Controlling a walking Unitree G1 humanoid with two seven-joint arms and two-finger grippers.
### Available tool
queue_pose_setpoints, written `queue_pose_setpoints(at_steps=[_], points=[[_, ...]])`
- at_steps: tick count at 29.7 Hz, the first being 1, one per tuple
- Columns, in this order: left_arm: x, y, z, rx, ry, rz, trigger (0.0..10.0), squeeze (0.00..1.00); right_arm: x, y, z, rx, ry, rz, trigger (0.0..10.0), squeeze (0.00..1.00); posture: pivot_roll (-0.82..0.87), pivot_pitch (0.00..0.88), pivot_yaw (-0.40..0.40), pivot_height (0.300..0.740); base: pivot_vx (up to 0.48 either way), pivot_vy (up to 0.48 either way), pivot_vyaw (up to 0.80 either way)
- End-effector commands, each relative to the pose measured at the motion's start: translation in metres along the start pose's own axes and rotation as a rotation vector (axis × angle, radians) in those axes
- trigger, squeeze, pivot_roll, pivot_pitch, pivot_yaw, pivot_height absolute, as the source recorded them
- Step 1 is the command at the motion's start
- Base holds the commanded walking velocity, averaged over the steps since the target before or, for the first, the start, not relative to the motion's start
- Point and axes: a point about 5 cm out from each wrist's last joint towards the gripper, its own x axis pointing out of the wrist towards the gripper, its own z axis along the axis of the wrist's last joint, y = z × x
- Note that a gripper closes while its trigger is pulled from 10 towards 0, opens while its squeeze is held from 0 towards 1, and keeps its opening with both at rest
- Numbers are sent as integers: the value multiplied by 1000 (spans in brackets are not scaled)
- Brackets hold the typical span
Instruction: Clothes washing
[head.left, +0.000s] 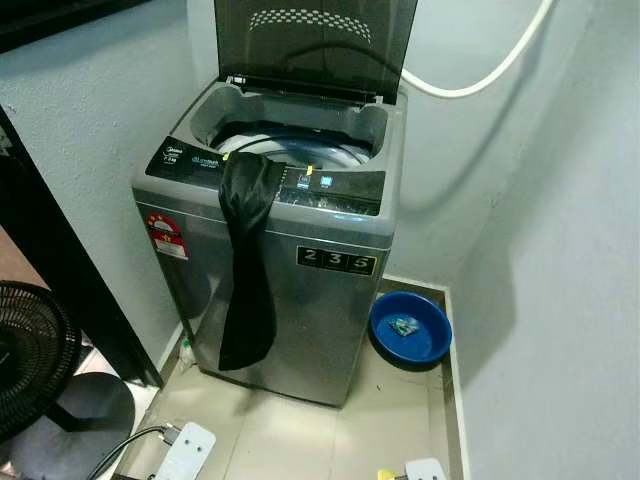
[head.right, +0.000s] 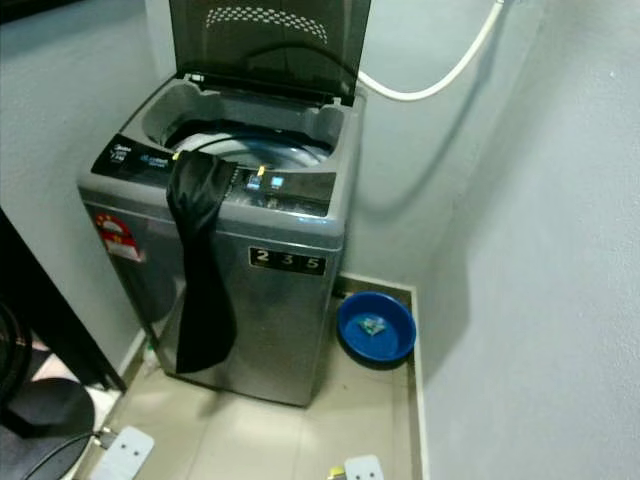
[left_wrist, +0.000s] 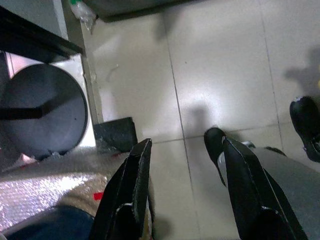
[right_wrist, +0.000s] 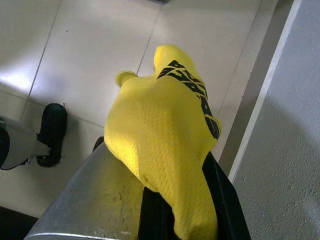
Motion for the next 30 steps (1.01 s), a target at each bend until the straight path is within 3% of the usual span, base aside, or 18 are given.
queue_pose_setpoints(at_steps=[1, 5, 11, 13, 15, 16, 17, 19, 21, 22, 24, 25, 26, 28, 30], points=[[0, -3, -1, 17, 14, -22, 10000, 0, 0, 0, 1, 15, -12, -12, 10000, 0, 75, 0, 64, 740, 0, 0, 0], [4, -10, 10, 51, -3, -55, 10000, 0, 0, -5, 4, 26, -26, -48, 10000, 0, 53, 0, 66, 740, 0, 0, 0], [8, -9, 24, 4, -41, -30, 10000, 0, 2, -17, 14, 6, -65, -75, 10000, 0, 24, 0, 57, 740, 0, 0, 0], [8, -7, 30, -11, -72, -6, 10000, 0, 5, -26, 28, 45, -121, -112, 10000, 0, 21, 0, 46, 740, 0, 0, 0], [9, -3, 40, -36, -122, 22, 10000, 0, 6, -31, 40, 62, -168, -123, 10000, 0, 32, 0, 31, 740, 0, 0, 0], [9, 6, 59, -73, -218, 71, 10000, 0, 7, -37, 59, 76, -246, -138, 10000, 0, 46, 0, 29, 740, 0, 0, 0], [9, 6, 59, -73, -218, 71, 10000, 0, 7, -37, 59, 76, -246, -138, 10000, 0, 46, 0, 29, 740, 0, 0, 0], [6, 13, 78, -92, -333, 113, 10000, 0, 7, -46, 78, 86, -327, -166, 10000, 0, 59, 0, 29, 740, 0, 0, 0], [-6, 20, 102, -76, -486, 136, 10000, 0, 3, -54, 103, 67, -451, -189, 10000, 0, 65, 0, 23, 740, 0, 0, 0], [-6, 20, 102, -76, -486, 136, 10000, 0, 3, -54, 103, 67, -451, -189, 10000, 0, 65, 0, 23, 740, 0, 0, 0], [-31, 24, 128, -41, -638, 131, 10000, 0, -6, -47, 129, -9, -613, -151, 10000, 0, 77, 0, 31, 740, 0, 0, 0], [-31, 24, 128, -41, -638, 131, 10000, 0, -6, -47, 129, -9, -613, -151, 10000, 0, 77, 0, 31, 740, 0, 0, 0], [-43, 25, 137, -28, -691, 128, 10000, 0, -11, -42, 139, -40, -674, -123, 10000, 0, 77, 0, 31, 740, 0, 0, 0], [-72, 29, 161, 25, -818, 138, 10000, 0, -24, -37, 159, -19, -789, -99, 10000, 0, 123, 0, 21, 740, 0, 0, 0], [-80, 31, 168, 44, -855, 146, 10000, 0, -28, -37, 165, 0, -815, -104, 10000, 0, 127, 0, 18, 740, 0, 0, 0]])
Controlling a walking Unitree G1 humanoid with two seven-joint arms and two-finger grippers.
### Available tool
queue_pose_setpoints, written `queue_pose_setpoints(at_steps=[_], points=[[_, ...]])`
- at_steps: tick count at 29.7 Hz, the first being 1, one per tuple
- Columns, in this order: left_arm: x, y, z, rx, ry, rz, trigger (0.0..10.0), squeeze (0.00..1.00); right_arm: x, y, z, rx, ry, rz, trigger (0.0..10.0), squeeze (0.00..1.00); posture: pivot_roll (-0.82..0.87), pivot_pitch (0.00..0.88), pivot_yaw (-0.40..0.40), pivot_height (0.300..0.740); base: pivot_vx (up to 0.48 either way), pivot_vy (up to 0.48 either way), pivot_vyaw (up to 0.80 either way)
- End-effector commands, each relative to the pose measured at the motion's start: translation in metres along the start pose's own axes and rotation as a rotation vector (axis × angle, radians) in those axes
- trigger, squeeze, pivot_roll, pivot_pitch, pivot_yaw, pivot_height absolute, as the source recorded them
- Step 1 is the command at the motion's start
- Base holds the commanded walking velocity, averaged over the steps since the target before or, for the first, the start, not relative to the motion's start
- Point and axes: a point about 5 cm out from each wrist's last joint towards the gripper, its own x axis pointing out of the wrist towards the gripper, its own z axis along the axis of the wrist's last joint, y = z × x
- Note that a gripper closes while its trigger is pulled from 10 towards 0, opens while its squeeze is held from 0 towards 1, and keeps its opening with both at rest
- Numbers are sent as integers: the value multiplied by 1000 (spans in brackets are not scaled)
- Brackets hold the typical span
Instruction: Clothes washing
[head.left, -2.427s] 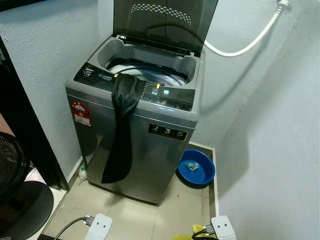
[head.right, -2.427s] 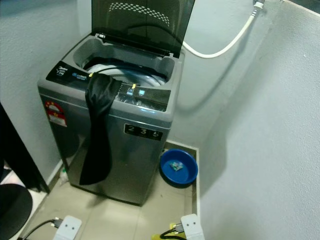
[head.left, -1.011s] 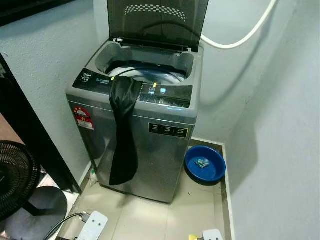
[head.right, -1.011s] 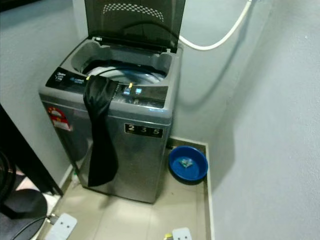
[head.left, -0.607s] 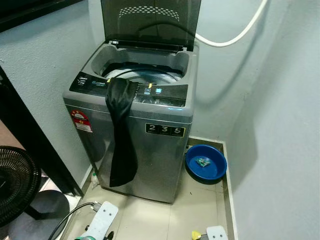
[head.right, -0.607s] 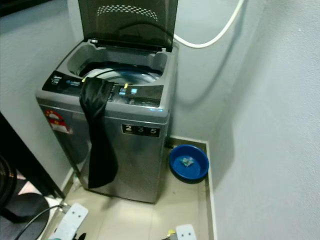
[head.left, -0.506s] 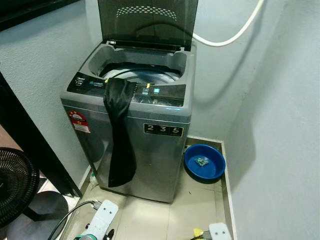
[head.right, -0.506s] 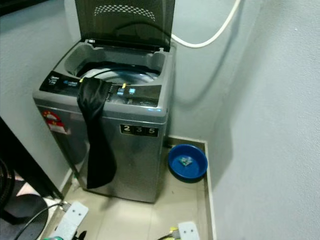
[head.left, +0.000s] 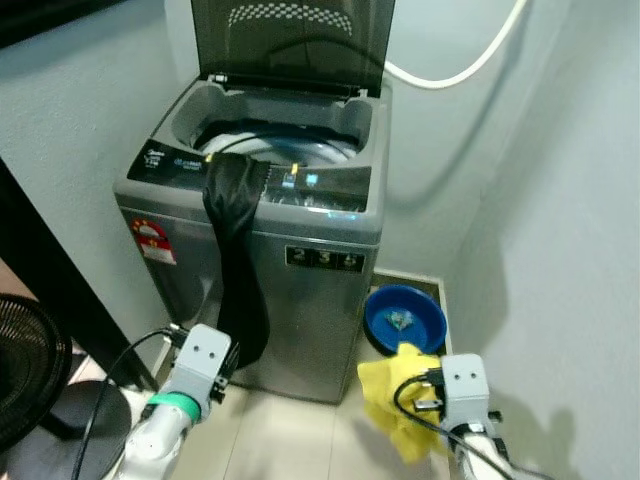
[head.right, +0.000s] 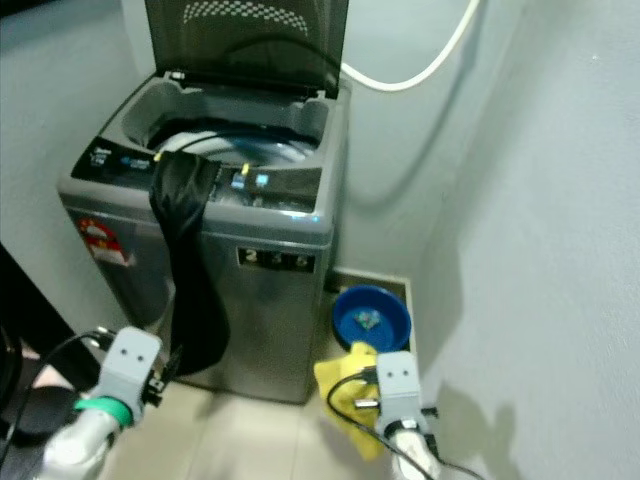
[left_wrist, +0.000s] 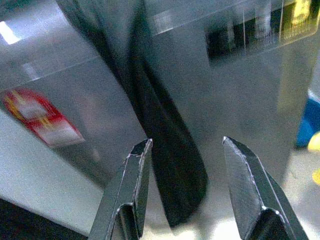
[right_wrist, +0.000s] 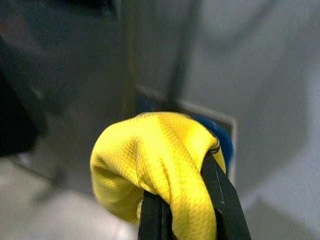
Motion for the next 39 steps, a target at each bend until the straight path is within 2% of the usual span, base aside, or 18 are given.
queue_pose_setpoints(at_steps=[1, 2, 3, 4, 6, 7, 9, 10, 11, 13, 14, 17, 21, 25, 30, 35, 39], points=[[3, 10, 21, 22, -60, 22, 10000, 0, 9, -4, 22, 47, -75, -40, 10000, 0, 152, 0, 9, 740, 0, 0, 0], [3, 10, 21, 22, -60, 22, 10000, 0, 9, -4, 22, 47, -75, -40, 10000, 0, 152, 0, 9, 740, 0, 0, 0], [6, 17, 33, 21, -105, 49, 10000, 0, 15, -4, 35, 66, -116, -59, 10000, 0, 155, 0, 10, 740, 0, 0, 0], [6, 17, 33, 21, -105, 49, 10000, 0, 15, -4, 35, 66, -116, -59, 10000, 0, 155, 0, 10, 740, 0, 0, 0], [20, 30, 74, 18, -232, 115, 10000, 0, 38, -11, 84, 114, -277, -109, 10000, 0, 176, 0, 6, 740, 0, 0, 0], [20, 30, 74, 18, -232, 115, 10000, 0, 38, -11, 84, 114, -277, -109, 10000, 0, 176, 0, 6, 740, 0, 0, 0], [24, 32, 102, 12, -305, 120, 10000, 0, 48, -16, 128, 170, -405, -139, 10000, 0, 206, 0, -9, 740, 0, 0, 0], [23, 31, 112, 2, -323, 109, 10000, 0, 49, -15, 147, 212, -453, -140, 10000, 0, 206, 0, -9, 740, 0, 0, 0], [23, 31, 112, 2, -323, 109, 10000, 0, 49, -15, 147, 212, -453, -140, 10000, 0, 206, 0, -9, 740, 0, 0, 0], [17, 32, 128, -20, -348, 109, 10000, 0, 47, -7, 188, 291, -555, -116, 10000, 0, 209, 0, -21, 740, 0, 0, 0], [17, 32, 128, -20, -348, 109, 10000, 0, 47, -7, 188, 291, -555, -116, 10000, 0, 209, 0, -21, 740, 0, 0, 0], [14, 35, 139, -35, -377, 126, 10000, 0, 42, 2, 221, 321, -658, -104, 10000, 0, 212, 0, -31, 740, 0, 0, 0], [11, 39, 141, -37, -372, 141, 10000, 0, 39, 3, 229, 301, -680, -110, 10000, 0, 211, 0, -41, 740, 0, 0, 0], [7, 51, 149, -100, -377, 188, 10000, 0, 37, -3, 238, 284, -702, -93, 10000, 0, 207, 0, -42, 740, 0, 0, 0], [12, 54, 161, -111, -397, 206, 10000, 0, 37, -11, 248, 316, -707, -94, 10000, 0, 213, 0, -49, 740, 0, 0, 0], [15, 57, 168, -136, -403, 225, 10000, 0, 38, -5, 247, 320, -686, -70, 10000, 0, 211, 0, -42, 740, 0, 0, 0], [16, 57, 175, -113, -436, 236, 10000, 0, 39, 0, 241, 324, -651, -62, 10000, 0, 215, 0, -45, 740, 0, 0, 0]])
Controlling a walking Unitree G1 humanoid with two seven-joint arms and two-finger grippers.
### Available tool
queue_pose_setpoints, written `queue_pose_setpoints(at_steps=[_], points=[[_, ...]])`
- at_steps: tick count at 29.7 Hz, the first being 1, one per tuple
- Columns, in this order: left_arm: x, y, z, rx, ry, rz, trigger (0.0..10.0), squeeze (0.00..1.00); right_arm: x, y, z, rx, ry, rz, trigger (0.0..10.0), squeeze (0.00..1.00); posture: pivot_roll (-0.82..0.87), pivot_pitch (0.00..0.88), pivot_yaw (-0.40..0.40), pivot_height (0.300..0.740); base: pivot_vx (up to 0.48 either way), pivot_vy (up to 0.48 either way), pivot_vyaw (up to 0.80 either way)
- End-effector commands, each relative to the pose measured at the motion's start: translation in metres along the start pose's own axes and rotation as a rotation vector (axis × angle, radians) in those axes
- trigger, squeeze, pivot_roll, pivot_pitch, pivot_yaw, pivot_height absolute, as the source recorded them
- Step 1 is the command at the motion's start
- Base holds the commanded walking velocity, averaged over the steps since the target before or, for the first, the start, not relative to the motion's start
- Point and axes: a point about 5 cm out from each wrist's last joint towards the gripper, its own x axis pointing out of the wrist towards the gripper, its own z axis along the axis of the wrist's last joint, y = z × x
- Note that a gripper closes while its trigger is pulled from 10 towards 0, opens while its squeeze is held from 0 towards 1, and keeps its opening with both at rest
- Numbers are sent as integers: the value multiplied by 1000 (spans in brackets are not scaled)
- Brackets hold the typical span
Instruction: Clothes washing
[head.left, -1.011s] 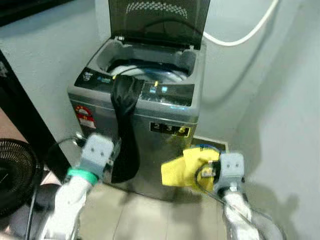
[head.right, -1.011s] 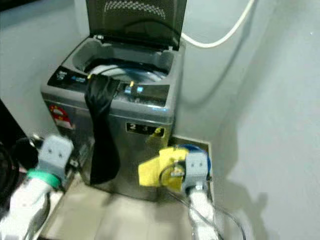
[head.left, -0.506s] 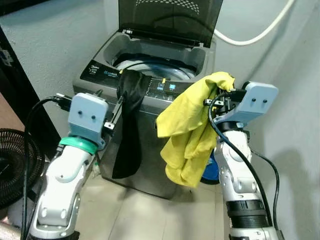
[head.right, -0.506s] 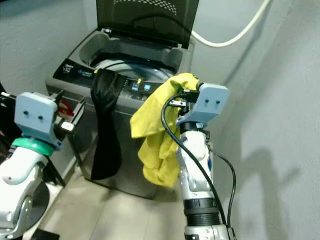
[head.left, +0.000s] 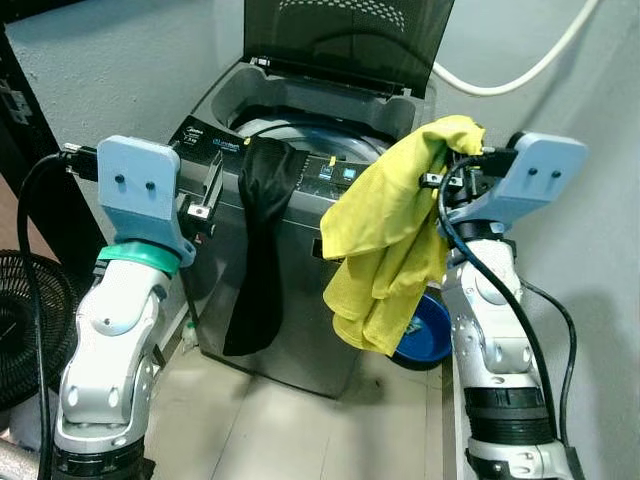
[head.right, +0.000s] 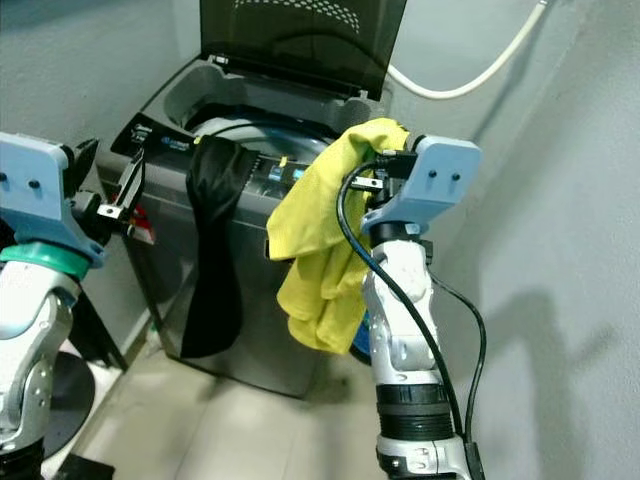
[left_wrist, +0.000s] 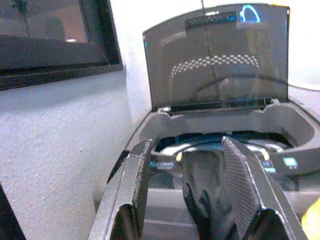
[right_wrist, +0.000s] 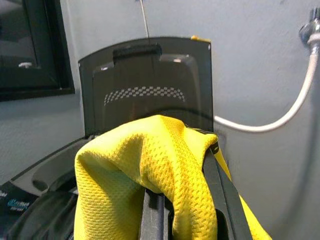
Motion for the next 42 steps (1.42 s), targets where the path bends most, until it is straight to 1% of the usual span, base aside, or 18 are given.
queue_pose_setpoints(at_steps=[1, 5, 7, 9, 18, 31, 39, 42], points=[[1, 0, 4, 10, -18, 6, 10000, 0, -2, 0, -1, 4, 6, 1, 10000, 0, 215, 0, -45, 740, 0, 0, 0], [4, -2, 8, 43, -54, 20, 10000, 0, -2, 4, -5, -12, 24, 19, 10000, 0, 216, 0, -41, 740, 0, 0, 0], [6, -5, 15, 55, -88, 16, 10000, 0, -1, 6, -5, -9, 27, 28, 10000, 0, 218, 0, -44, 740, 0, 0, 0], [6, -5, 16, 62, -94, 18, 10000, 0, -1, 8, -5, -11, 28, 36, 10000, 0, 215, 0, -41, 740, 142, 0, 0], [7, -8, 15, 57, -88, 28, 10000, 0, -2, 10, -7, -9, 38, 45, 10000, 0, 215, 0, -41, 740, 437, 0, 0], [7, -10, 14, 57, -83, 28, 10000, 0, -3, 8, -9, -24, 48, 47, 10000, 0, 215, 0, -44, 740, 480, 0, 0], [7, -13, 12, 55, -75, 25, 10000, 0, -3, 5, -10, -33, 50, 42, 10000, 0, 209, 0, -42, 740, 319, 0, 0], [7, -13, 12, 52, -69, 20, 10000, 0, -3, 5, -10, -33, 50, 41, 10000, 0, 209, 0, -41, 740, 0, 0, 0]])
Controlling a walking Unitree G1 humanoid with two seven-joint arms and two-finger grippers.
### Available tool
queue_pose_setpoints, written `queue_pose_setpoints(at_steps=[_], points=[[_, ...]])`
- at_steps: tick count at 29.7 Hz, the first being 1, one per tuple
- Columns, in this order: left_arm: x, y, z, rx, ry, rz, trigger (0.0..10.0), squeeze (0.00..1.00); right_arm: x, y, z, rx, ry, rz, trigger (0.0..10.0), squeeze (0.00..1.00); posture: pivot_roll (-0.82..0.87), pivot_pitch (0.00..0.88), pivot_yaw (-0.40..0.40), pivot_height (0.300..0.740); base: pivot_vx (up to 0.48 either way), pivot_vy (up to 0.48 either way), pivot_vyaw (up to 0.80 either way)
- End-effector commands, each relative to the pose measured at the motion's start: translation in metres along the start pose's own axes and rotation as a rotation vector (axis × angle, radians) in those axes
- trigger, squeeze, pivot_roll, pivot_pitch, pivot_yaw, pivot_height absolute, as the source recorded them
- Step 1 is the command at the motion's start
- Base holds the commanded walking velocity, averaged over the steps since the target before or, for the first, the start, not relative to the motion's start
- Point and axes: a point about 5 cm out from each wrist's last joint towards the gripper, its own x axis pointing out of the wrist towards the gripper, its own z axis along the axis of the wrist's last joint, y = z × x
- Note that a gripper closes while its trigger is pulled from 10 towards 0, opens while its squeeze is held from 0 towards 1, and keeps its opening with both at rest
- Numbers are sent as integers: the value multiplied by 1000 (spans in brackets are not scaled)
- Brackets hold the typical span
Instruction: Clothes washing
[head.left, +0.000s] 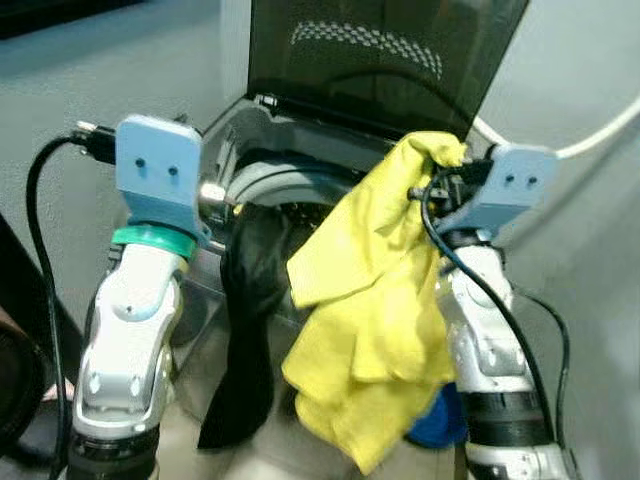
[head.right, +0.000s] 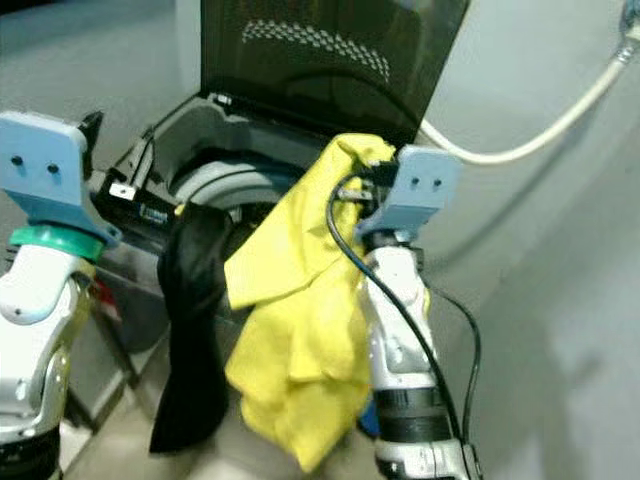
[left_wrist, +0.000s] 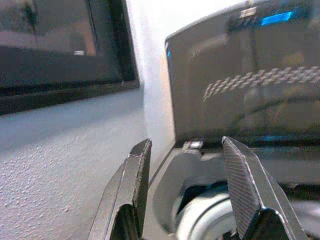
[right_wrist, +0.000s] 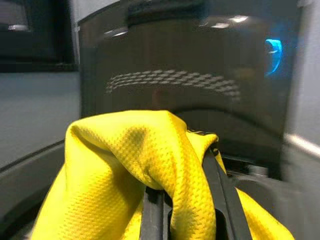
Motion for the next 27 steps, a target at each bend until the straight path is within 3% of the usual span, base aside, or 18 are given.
queue_pose_setpoints(at_steps=[1, 16, 17, 18, 19, 24, 26, 27], points=[[-1, -2, 0, -6, 3, -9, 10000, 0, -1, -7, 1, -16, -5, -20, 10000, 0, 209, 0, -41, 740, 0, 0, 0], [-3, -8, 1, -42, 2, -45, 10000, 0, 1, -1, 9, -12, -36, 34, 10000, 0, 203, 0, -45, 740, 0, 0, 0], [-3, -9, 3, -45, -8, -57, 10000, 0, 3, 8, 17, -18, -76, 109, 10000, 0, 198, 0, -41, 740, 0, 0, 0], [-3, -9, 3, -45, -8, -57, 10000, 0, 3, 8, 17, -18, -76, 109, 10000, 0, 198, 0, -41, 740, 0, 0, 0], [-4, -11, 4, -26, -30, -73, 10000, 0, 5, 22, 31, -15, -130, 225, 10000, 0, 196, 0, -40, 740, 0, 0, 0], [-5, -15, 4, 4, -42, -97, 10000, 0, 8, 30, 37, -12, -152, 273, 10000, 0, 188, 0, -35, 740, 0, 0, 0], [-17, -41, -12, -80, 62, -291, 10000, 0, 25, 51, 61, 54, -238, 328, 10000, 0, 176, 0, -24, 740, 0, 0, 0], [-17, -41, -12, -80, 62, -291, 10000, 0, 25, 51, 61, 54, -238, 328, 10000, 0, 176, 0, -24, 740, 0, 0, 0]])
